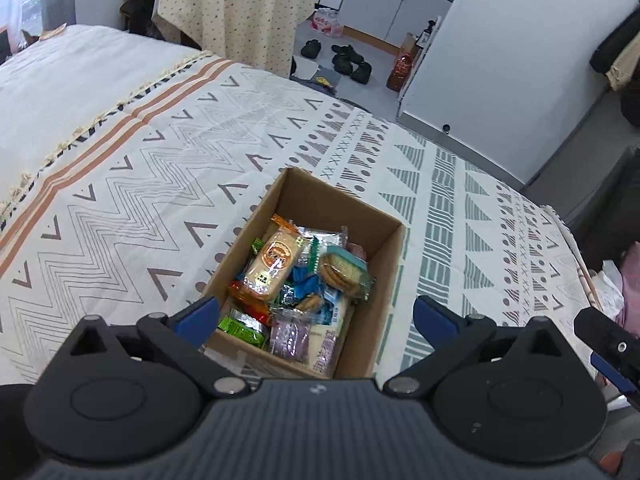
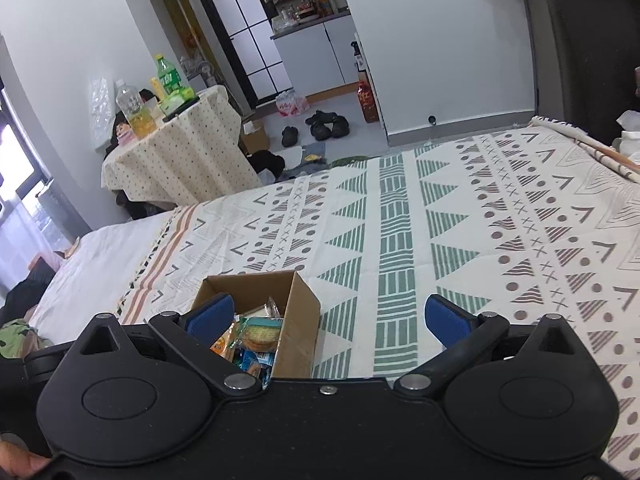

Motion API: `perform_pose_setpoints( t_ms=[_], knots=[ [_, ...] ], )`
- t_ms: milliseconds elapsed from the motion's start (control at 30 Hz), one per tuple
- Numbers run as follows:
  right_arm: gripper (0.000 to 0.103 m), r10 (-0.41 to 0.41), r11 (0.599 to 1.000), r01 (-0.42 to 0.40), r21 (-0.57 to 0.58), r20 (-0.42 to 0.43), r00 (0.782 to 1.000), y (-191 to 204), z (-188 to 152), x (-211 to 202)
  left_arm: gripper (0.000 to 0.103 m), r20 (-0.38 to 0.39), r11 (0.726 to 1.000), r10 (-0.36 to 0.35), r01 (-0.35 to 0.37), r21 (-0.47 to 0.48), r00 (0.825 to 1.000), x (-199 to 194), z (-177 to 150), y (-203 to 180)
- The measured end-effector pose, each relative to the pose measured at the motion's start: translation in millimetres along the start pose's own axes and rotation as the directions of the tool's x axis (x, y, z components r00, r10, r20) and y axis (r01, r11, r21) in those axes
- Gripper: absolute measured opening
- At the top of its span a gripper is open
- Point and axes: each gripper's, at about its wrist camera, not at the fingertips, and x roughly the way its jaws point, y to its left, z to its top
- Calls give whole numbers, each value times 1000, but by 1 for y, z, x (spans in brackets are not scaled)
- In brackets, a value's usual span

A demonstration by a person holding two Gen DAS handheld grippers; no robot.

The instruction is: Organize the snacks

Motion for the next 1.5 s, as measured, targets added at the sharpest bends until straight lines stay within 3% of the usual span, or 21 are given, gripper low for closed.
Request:
perform_pose_setpoints(
  t_ms=[600, 800, 1167, 1500],
  knots=[
    [103, 14, 1000, -15, 22, 51, 999, -8, -14, -67, 103, 40, 990, -41, 35, 135, 998, -62, -28, -7],
    [103, 9, 1000, -11, 27, 64, 998, -11, -24, -89, 103, 29, 979, -100, 93, 181, 995, -78, -39, -10],
    [103, -14, 1000, 13, 17, 63, 998, -10, -44, -125, 103, 15, 955, -143, 134, 265, 990, -107, -62, -6],
    [103, -54, 996, 58, -70, 65, 996, 9, -63, -152, 103, 50, 932, -146, 121, 342, 988, -138, -77, 0]
  ],
)
